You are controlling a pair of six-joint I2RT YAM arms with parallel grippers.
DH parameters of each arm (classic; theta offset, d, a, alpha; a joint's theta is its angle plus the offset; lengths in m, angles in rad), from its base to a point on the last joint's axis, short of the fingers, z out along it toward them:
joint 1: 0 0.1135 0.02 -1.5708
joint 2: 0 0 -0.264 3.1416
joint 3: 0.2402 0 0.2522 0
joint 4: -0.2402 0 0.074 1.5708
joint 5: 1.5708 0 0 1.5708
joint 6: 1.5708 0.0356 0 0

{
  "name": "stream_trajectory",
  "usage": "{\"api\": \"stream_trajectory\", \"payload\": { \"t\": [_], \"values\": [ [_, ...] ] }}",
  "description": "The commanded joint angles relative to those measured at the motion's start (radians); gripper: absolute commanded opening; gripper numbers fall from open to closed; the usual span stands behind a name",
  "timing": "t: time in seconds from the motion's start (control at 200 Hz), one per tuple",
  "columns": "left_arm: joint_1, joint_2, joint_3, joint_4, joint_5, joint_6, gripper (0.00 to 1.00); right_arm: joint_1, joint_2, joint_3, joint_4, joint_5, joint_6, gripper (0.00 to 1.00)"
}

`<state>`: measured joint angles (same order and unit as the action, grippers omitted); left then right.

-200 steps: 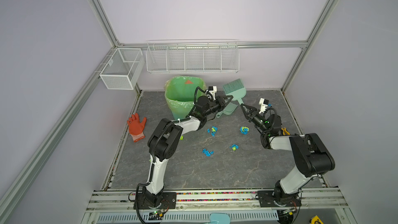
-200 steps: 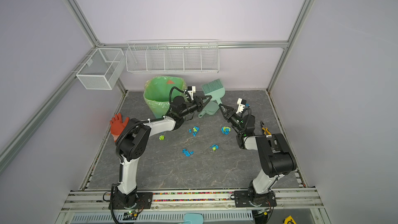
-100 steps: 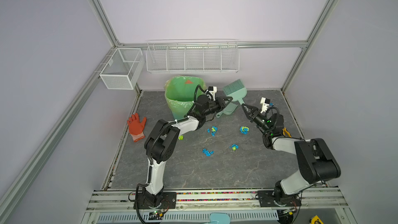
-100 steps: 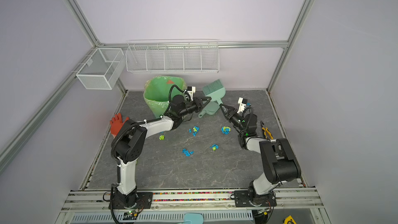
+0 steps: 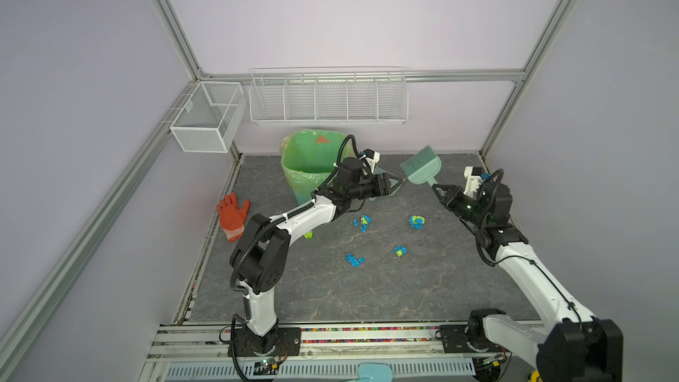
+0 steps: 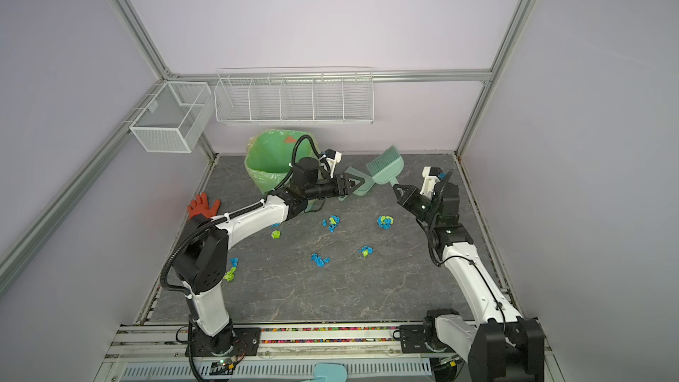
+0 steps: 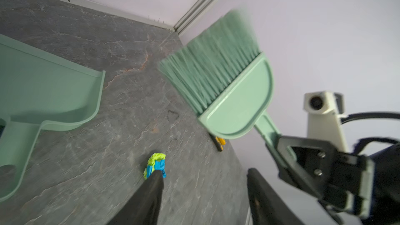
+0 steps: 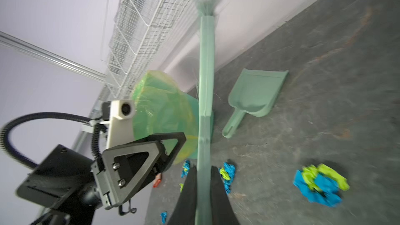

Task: Sweep away the paper scraps from the table
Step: 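Hold the brush upright with the right gripper while the left gripper moves over the dustpan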

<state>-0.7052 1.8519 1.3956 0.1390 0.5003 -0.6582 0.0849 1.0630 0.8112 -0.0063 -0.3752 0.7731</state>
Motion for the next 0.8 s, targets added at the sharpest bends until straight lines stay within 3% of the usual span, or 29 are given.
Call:
{"api": "stream_trajectory", "payload": {
  "t": [0.0,0.11,0.13,0.145,0.405,0.56,0.795],
  "values": [
    [-0.004,-0.040,0.073,-0.232,-0.049,0.207,0.70,-0.005,-0.047,0.093,-0.398,0.119,-0.202,0.07],
    [-0.006,-0.037,0.115,-0.354,-0.103,0.284,0.81,-0.005,-0.088,0.114,-0.516,0.181,-0.259,0.07],
    [-0.007,-0.034,0.125,-0.377,-0.116,0.299,0.97,-0.005,-0.096,0.117,-0.535,0.191,-0.267,0.07],
    [-0.008,-0.033,0.134,-0.396,-0.127,0.308,1.00,-0.005,-0.101,0.118,-0.549,0.199,-0.271,0.07],
    [-0.033,0.086,0.407,-0.797,-0.309,0.518,1.00,-0.004,-0.188,0.105,-0.661,0.250,-0.318,0.07],
    [-0.042,0.228,0.635,-1.019,-0.337,0.597,1.00,-0.004,-0.248,0.074,-0.673,0.277,-0.331,0.07],
    [-0.064,0.372,0.812,-1.098,-0.339,0.653,0.97,-0.004,-0.289,0.026,-0.697,0.285,-0.336,0.07]
  ]
}}
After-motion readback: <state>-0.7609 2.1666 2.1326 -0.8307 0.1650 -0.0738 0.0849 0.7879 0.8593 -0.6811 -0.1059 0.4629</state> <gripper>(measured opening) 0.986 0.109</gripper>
